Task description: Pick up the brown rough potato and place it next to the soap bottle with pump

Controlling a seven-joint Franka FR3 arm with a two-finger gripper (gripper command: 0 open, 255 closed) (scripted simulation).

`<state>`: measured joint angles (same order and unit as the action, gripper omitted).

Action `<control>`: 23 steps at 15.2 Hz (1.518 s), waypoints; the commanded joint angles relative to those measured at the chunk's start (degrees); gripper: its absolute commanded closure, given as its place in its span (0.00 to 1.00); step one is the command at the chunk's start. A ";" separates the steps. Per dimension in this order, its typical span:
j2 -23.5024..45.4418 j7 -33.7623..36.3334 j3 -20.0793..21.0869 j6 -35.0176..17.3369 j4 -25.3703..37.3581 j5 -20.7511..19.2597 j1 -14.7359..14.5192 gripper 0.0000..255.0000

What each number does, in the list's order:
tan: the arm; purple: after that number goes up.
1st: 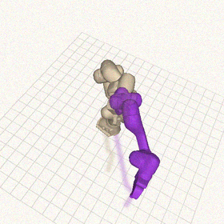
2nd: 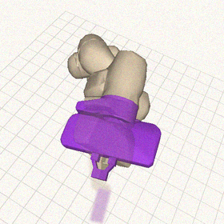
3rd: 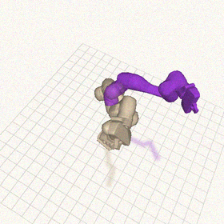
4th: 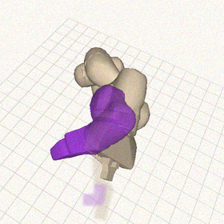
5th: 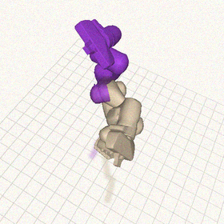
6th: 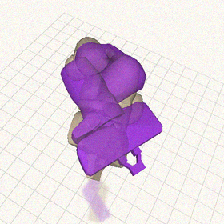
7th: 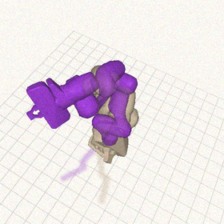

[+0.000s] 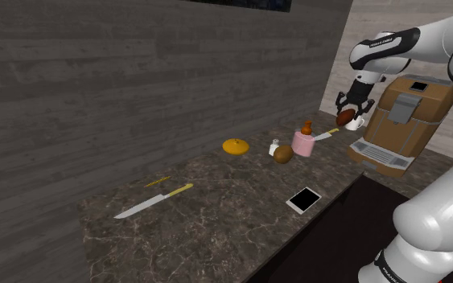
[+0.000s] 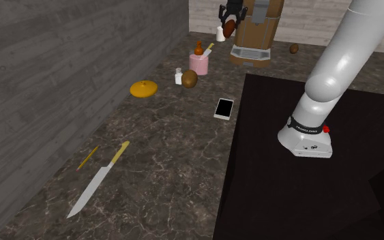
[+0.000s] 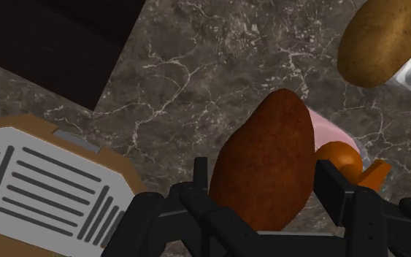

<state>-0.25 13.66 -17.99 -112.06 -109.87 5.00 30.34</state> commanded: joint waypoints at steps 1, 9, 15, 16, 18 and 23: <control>0.52 -0.50 -0.14 -1.26 -0.78 0.22 0.14 1.00; 2.12 -1.42 -0.15 -7.13 -5.19 1.07 0.18 1.00; 3.82 -2.30 -0.12 -11.47 -7.96 1.99 0.23 1.00; 4.15 -2.47 -0.11 -12.19 -8.38 2.17 0.25 1.00; 4.83 -2.81 -0.08 -13.61 -9.18 2.56 0.28 1.00; 6.75 -3.78 0.05 -17.14 -10.95 3.67 0.37 1.00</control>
<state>5.89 10.19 -17.95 -128.50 -120.71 8.34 30.64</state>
